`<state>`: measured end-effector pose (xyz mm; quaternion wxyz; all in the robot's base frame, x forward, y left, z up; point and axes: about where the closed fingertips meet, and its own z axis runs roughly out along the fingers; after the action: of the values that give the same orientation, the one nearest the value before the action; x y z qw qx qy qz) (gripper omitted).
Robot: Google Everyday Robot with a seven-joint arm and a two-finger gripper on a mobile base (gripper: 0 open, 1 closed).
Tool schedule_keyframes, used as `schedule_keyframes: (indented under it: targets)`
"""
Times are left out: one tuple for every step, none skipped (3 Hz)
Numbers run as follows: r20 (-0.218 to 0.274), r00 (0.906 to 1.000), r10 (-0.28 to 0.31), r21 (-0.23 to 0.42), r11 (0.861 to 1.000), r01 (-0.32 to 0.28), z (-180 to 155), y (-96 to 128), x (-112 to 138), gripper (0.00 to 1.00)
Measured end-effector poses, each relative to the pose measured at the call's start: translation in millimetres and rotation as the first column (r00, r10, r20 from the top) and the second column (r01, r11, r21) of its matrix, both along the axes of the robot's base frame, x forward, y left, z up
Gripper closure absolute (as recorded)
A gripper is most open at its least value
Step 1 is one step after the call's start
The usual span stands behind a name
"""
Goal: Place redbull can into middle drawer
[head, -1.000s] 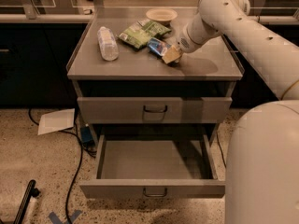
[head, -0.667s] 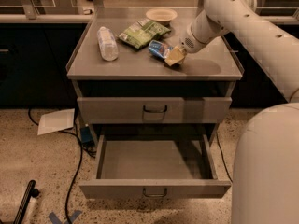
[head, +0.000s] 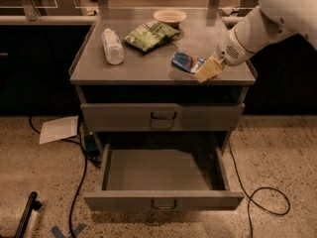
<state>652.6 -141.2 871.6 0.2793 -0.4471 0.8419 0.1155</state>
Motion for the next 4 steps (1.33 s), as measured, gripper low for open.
schedule_keyframes:
  targets:
    - [0.03, 0.9984, -0.048, 0.03, 0.998, 0.047, 17.1, -10.2, -58.6, 1.0]
    - [0.108, 0.9769, -0.184, 0.041, 0.983, 0.181, 22.5, -22.1, -95.5, 1.0]
    - [0.105, 0.9703, -0.218, 0.048, 0.976, 0.214, -1.9, -23.3, -99.4, 1.0]
    - [0.105, 0.9702, -0.218, 0.048, 0.976, 0.214, -2.0, -23.3, -99.5, 1.0]
